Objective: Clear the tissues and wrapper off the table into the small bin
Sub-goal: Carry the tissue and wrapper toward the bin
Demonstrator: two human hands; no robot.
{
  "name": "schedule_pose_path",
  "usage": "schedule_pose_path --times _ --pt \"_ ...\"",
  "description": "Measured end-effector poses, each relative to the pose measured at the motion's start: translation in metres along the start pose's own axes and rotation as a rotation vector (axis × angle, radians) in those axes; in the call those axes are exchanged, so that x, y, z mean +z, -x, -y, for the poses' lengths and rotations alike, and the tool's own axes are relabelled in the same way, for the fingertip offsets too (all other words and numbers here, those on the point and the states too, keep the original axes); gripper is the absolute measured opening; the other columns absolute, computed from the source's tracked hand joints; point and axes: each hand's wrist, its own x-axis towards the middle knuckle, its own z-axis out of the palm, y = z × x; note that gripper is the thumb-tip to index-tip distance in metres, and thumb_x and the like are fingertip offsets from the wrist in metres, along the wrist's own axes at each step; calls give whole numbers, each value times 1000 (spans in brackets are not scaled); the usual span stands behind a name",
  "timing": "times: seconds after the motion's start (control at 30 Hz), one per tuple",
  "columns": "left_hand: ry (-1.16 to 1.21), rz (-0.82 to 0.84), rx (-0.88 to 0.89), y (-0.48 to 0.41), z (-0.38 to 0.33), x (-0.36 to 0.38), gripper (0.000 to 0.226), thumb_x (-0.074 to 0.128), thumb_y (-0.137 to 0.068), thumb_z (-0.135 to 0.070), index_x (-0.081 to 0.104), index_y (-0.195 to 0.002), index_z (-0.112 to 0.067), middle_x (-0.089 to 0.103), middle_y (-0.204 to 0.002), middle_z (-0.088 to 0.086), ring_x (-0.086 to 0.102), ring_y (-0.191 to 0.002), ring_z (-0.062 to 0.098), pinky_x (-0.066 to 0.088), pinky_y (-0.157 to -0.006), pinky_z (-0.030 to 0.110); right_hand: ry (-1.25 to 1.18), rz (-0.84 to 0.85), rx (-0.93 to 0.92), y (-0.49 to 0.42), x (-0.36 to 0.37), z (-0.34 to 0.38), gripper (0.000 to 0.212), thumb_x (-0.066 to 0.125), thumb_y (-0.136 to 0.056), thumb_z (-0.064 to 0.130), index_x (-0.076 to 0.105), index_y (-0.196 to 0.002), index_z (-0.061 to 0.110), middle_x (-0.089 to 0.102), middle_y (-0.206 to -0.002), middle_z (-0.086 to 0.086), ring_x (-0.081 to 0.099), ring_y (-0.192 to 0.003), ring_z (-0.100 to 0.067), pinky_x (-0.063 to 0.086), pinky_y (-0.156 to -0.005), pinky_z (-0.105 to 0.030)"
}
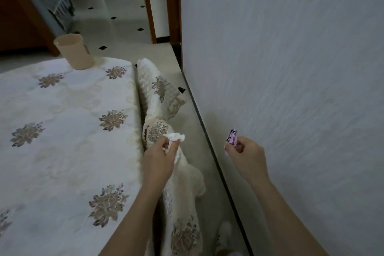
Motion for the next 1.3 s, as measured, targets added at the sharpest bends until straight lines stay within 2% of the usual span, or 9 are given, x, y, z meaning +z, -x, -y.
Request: schedule_pose_path --times 0.1,0.27,0.43,0.53,0.63,0.8,0.93,1.1,1.3 --pt "25 -54 -40 -27 -21 27 39 63 -92 -39 46 -61 -26 51 -54 -9 51 -55 3 34 -52 24 12 53 -64 -48 -10 -3 30 68 -86 33 59 -59 25 56 -54 8 52 -53 -6 39 -52 -28" --pt "35 -103 -80 -67 -47 61 33 60 -93 -49 62 -70 -25 65 -63 -9 61 -62 5 50 -62 33 54 118 -142 -119 -22 4 37 67 -87 32 52 -54 26 52 -50 7 48 -49 -5 38 -49 -28" --pt "-49 -165 -88 -89 -67 76 30 59 -93 -46 59 -68 -30 62 -60 -13 58 -61 -2 45 -59 26 72 176 -142 -172 -20 4 30 67 -85 35 58 -59 22 58 -55 4 56 -56 -14 43 -53 -32" --pt "-39 -182 -110 -105 -67 81 33 58 -93 -49 64 -72 -24 64 -60 -10 60 -63 0 49 -58 32 70 203 -157 -197 -13 9 30 66 -86 35 60 -61 18 59 -56 3 57 -57 -17 46 -55 -35" --pt "-47 -194 -109 -124 -67 86 33 57 -93 -52 64 -76 -24 66 -65 -7 62 -62 6 53 -61 39 79 232 -178 -220 -3 13 33 64 -87 37 58 -62 16 57 -55 2 54 -53 -17 42 -51 -32" --pt "-85 -166 -90 -167 -72 100 33 57 -92 -54 65 -76 -26 63 -63 -10 58 -59 5 45 -55 28 100 217 -196 -267 2 19 35 65 -88 37 56 -61 17 55 -53 3 53 -51 -16 38 -48 -31" --pt "-79 -149 -76 -221 -63 111 30 57 -92 -53 66 -79 -27 65 -68 -9 60 -63 4 52 -61 34 45 200 -200 -310 21 33 35 64 -89 35 56 -60 17 55 -53 3 51 -51 -14 37 -48 -29" --pt "-119 -154 -88 -315 -58 120 36 55 -92 -52 62 -77 -20 64 -68 -8 59 -67 7 43 -59 25 58 245 -177 -381 54 54 34 63 -89 36 57 -62 18 56 -55 3 52 -52 -15 37 -49 -28" --pt "-60 -144 -72 -434 -62 116 37 57 -93 -52 59 -74 -20 62 -66 -5 58 -63 10 45 -57 27 65 244 -153 -478 93 95 32 65 -88 34 57 -61 19 56 -54 4 53 -52 -14 38 -51 -29"
